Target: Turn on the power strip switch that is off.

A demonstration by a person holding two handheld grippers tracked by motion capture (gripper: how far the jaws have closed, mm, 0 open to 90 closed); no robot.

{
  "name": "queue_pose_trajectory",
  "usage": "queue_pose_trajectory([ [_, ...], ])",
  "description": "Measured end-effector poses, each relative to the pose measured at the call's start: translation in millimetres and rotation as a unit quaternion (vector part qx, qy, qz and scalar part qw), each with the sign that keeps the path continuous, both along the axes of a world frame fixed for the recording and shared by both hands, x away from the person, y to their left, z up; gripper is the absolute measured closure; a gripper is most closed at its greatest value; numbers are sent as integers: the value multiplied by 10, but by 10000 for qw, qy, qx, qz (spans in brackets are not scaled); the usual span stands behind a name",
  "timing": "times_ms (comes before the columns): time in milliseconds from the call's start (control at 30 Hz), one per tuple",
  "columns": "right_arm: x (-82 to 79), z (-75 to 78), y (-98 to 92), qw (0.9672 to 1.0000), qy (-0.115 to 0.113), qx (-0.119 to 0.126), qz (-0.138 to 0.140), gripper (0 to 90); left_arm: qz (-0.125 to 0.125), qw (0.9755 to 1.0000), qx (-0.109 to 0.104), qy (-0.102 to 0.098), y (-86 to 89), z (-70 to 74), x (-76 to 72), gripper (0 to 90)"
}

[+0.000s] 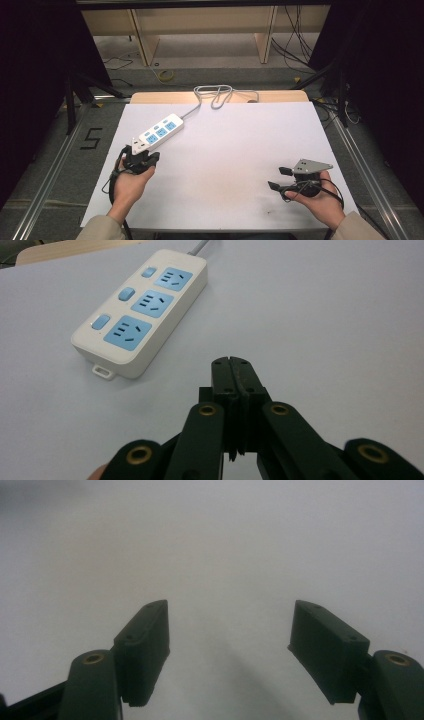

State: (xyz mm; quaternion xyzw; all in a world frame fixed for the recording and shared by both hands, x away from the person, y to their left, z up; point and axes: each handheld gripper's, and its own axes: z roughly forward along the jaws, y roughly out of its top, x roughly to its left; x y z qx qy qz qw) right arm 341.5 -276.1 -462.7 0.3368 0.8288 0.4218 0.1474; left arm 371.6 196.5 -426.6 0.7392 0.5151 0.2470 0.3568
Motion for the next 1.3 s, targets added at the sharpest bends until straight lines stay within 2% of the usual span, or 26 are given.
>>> queue_pose_trajectory([
  [133,-6,6,-4,10000,-4,3,-7,324,161,9998,94,5,41,13,192,899],
  [233,-3,4,-4,10000,-8,-13,7,324,235,9997,61,35,64,11,266,899],
  [400,8,2,10,10000,6,-36,21,321,373,9992,150,10,101,16,477,899],
  [433,8,3,10,10000,-6,-38,17,320,373,9992,150,10,101,16,477,899],
  [467,5,5,10,10000,3,-34,14,320,444,9988,187,13,123,2,567,899],
  [500,1,5,8,10000,9,-41,30,320,444,9988,187,13,123,2,567,899],
  [533,-1,4,7,10000,17,-35,40,320,467,9986,259,41,152,-12,650,899],
  [767,5,1,7,10000,31,-26,38,320,640,9975,259,167,233,-51,911,900],
  [833,5,1,10,10000,34,-23,44,320,587,9977,293,147,239,-56,1005,900],
  [900,6,0,12,10000,43,-18,49,320,584,9977,310,142,236,-58,1032,900],
  [1000,13,-6,13,10000,29,-18,66,320,538,9976,422,109,241,-74,1137,900],
  [1200,14,-4,15,10000,39,-26,80,320,574,9974,424,136,249,-97,1277,900],
  [1233,15,-5,15,10000,39,-26,86,320,520,9971,535,163,247,-109,1304,899],
  [1267,15,-5,15,10000,41,-26,86,320,456,9958,786,123,229,-141,1354,900],
  [1300,15,-6,14,9999,49,-22,91,320,458,9952,854,136,226,-149,1372,899],
])
